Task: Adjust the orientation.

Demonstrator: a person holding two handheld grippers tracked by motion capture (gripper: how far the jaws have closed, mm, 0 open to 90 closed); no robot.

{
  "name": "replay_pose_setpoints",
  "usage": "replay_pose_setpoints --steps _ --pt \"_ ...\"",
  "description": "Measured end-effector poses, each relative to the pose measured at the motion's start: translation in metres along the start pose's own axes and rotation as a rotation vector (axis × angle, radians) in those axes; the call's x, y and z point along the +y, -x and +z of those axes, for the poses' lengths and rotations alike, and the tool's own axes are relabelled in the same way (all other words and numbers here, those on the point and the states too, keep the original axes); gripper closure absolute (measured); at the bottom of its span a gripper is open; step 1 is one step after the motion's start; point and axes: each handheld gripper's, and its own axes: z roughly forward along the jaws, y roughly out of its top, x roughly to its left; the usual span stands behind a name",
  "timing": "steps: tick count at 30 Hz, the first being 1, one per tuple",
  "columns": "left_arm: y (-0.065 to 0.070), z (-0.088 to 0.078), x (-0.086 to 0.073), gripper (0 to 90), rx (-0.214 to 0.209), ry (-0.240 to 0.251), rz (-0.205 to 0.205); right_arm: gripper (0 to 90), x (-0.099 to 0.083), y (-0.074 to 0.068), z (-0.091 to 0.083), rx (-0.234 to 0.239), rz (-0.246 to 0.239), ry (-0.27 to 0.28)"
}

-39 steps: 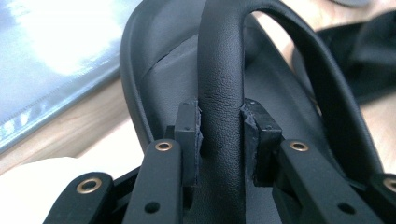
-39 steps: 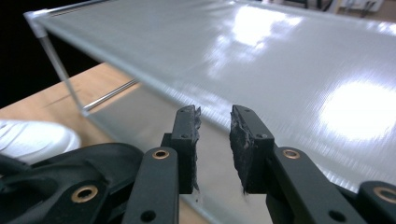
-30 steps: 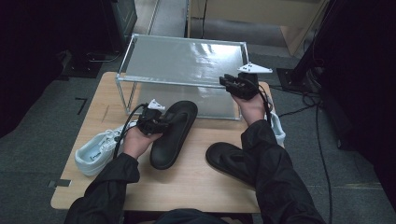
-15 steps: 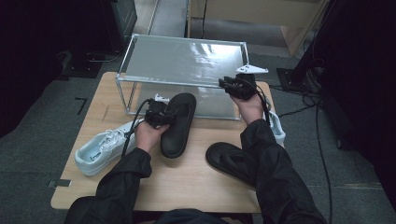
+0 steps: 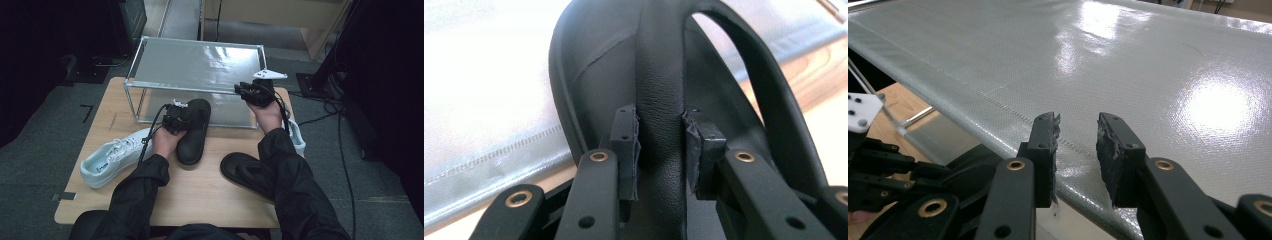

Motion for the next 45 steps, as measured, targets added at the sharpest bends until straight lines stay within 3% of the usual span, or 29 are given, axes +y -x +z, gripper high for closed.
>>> replay_pose_setpoints --steps 8,12,17,20,22,25,26,28,33,38,45 --pt "-0.005 0.003 0.000 69.8 0.017 0.020 -0.022 69.4 -0.001 0.001 0.000 0.004 0.010 0.001" --pt "-0.007 0.002 0.001 65.6 -0.011 0.016 -0.043 69.3 -0.001 0.003 0.001 0.007 0.020 0.004" --pt "-0.008 -0.015 0.003 56.7 -0.032 0.035 -0.050 69.4 -0.001 0.002 0.001 0.002 0.015 0.003" --pt "-0.005 -0.028 0.001 57.0 -0.038 0.036 -0.018 69.7 -0.001 0.002 0.001 0.000 0.013 0.003" --pt "-0.004 -0.035 -0.001 57.9 -0.063 0.042 -0.024 69.7 -0.001 0.002 0.001 -0.001 0.015 0.000" --pt "0.000 -0.043 -0.005 59.3 -0.074 0.037 -0.002 69.7 0.000 0.002 0.000 0.003 0.022 -0.004" --pt "0.002 -0.050 -0.010 59.9 -0.100 0.034 0.008 69.8 0.001 0.000 -0.002 0.021 0.034 -0.008" --pt "0.005 -0.056 -0.014 60.3 -0.114 0.042 0.021 69.8 0.002 -0.002 -0.003 0.033 0.035 -0.006" --pt "0.017 -0.068 -0.029 60.6 -0.148 0.044 0.056 70.6 0.007 -0.016 -0.003 0.056 0.005 -0.001" --pt "0.026 -0.076 -0.045 63.2 -0.175 0.064 0.069 73.1 0.008 -0.022 0.007 0.048 0.017 -0.009" --pt "0.037 -0.077 -0.072 63.0 -0.209 0.047 0.094 76.4 0.006 -0.025 0.015 0.019 0.016 0.004"
